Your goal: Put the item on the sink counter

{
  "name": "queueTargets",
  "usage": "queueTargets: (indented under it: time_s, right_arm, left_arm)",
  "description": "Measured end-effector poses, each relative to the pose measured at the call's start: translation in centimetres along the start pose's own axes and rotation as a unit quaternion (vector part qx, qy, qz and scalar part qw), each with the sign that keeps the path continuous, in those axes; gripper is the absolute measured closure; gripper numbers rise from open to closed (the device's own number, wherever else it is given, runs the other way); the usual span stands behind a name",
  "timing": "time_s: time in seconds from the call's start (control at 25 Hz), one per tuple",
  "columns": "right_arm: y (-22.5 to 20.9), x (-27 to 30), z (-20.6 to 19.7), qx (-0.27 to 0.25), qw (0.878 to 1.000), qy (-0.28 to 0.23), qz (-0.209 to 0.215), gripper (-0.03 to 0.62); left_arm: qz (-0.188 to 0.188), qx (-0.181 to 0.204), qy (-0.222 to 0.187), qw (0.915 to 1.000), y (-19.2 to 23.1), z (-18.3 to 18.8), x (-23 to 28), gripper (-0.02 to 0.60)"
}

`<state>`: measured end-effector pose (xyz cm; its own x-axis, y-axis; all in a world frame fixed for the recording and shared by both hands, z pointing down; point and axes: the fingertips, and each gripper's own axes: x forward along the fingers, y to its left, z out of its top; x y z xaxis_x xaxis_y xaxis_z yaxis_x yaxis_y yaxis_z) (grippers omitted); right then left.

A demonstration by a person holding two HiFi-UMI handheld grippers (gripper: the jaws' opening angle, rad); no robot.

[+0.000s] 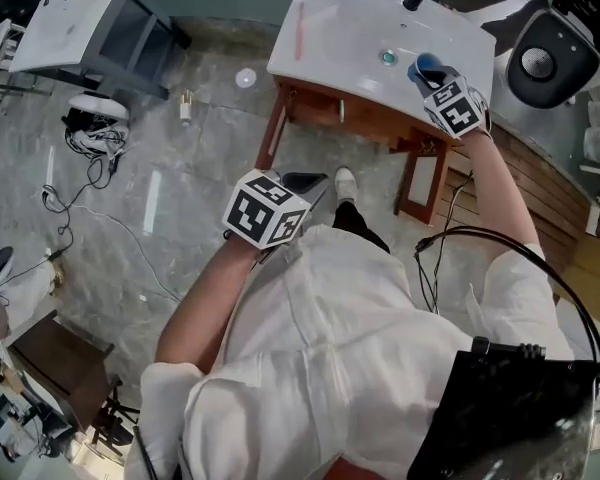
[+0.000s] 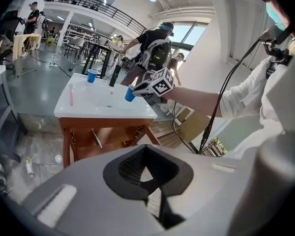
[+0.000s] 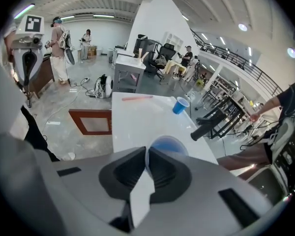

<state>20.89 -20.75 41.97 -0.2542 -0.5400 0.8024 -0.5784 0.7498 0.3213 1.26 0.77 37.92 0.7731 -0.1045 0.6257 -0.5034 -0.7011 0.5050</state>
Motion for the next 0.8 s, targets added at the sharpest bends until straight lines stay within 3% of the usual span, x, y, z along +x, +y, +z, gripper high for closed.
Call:
queueTargets:
  time_s: [0.44,0.8]
  right_arm:
    - [15.2,-1.1,1.3,0.012,1.000,-0.006,0.023,0.572]
    - [23.2,4.1,-2.5,0.015,0.999,0.015,0.038,0.572]
  left_arm:
    - [-0.023,0.003,0.036,0.9991,-0.5,-9.9,-3.9,0.577]
    - [-0.050,-0.017,0.059,0.9969,-1.2,-14.8,-1.9,0.577]
